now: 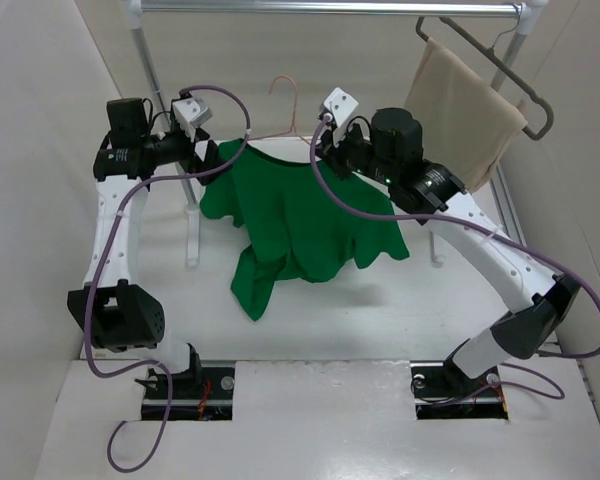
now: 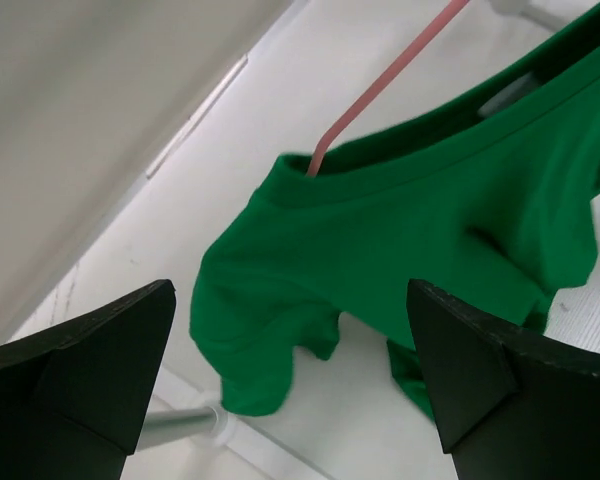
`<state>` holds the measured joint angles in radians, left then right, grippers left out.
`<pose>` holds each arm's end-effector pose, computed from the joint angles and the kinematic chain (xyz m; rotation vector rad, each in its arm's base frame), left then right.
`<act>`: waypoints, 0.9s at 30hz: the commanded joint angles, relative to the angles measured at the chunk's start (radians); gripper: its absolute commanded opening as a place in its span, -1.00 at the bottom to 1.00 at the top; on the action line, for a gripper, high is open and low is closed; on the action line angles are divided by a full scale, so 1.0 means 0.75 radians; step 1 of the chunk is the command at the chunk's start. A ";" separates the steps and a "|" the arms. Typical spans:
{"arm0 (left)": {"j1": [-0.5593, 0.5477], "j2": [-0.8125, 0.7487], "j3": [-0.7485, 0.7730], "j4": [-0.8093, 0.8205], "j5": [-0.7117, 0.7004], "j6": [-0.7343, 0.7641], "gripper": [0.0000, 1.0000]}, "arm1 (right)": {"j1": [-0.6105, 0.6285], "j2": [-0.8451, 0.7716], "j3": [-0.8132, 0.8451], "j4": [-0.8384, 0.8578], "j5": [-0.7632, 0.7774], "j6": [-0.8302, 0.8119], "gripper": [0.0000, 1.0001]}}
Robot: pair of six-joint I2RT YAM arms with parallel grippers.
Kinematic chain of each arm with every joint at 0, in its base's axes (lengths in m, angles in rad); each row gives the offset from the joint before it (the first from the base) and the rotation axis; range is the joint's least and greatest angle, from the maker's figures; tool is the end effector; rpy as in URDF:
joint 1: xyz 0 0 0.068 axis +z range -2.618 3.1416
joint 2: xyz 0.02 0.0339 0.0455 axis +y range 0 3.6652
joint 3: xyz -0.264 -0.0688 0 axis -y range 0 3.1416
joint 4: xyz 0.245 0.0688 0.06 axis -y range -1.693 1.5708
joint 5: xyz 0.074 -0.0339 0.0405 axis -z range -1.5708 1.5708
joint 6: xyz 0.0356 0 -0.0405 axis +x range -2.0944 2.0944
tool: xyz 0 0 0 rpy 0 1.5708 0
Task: Place the t-shirt on the hanger
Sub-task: Hang the hanger with tshirt onto the clothesline
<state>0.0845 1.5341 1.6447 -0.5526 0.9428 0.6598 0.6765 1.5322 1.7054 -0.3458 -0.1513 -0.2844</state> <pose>0.3342 -0.0006 0.4234 1.0422 1.5240 -0.4298 0.2683 0.2223 0.4599 -0.9110 1.5057 0.4182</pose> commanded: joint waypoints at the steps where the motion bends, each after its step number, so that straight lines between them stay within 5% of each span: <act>1: -0.006 -0.055 0.118 0.043 0.142 -0.102 1.00 | 0.047 0.012 0.107 0.181 0.071 -0.003 -1.00; 8: -0.006 -0.055 0.194 0.013 0.109 -0.140 1.00 | 0.157 -0.018 0.150 0.250 0.273 -0.083 -1.00; 13: -0.006 -0.070 0.253 -0.439 0.109 0.448 1.00 | 0.302 -0.030 0.246 0.295 0.547 -0.224 -1.00; 16: -0.006 -0.082 0.253 -0.652 0.074 0.615 1.00 | 0.376 -0.010 0.328 0.332 0.637 -0.306 -1.00; 21: 0.059 -0.125 0.241 -0.771 0.240 0.687 1.00 | 0.423 0.098 0.489 0.422 0.725 -0.416 -1.00; 27: 0.059 -0.151 0.190 -0.771 0.320 0.675 1.00 | 0.436 0.462 0.967 0.455 0.817 -0.586 -1.00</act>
<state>0.1268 1.4620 1.7988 -1.0817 1.0988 1.1267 0.9966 1.7805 2.2948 -0.1322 0.3801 -0.6315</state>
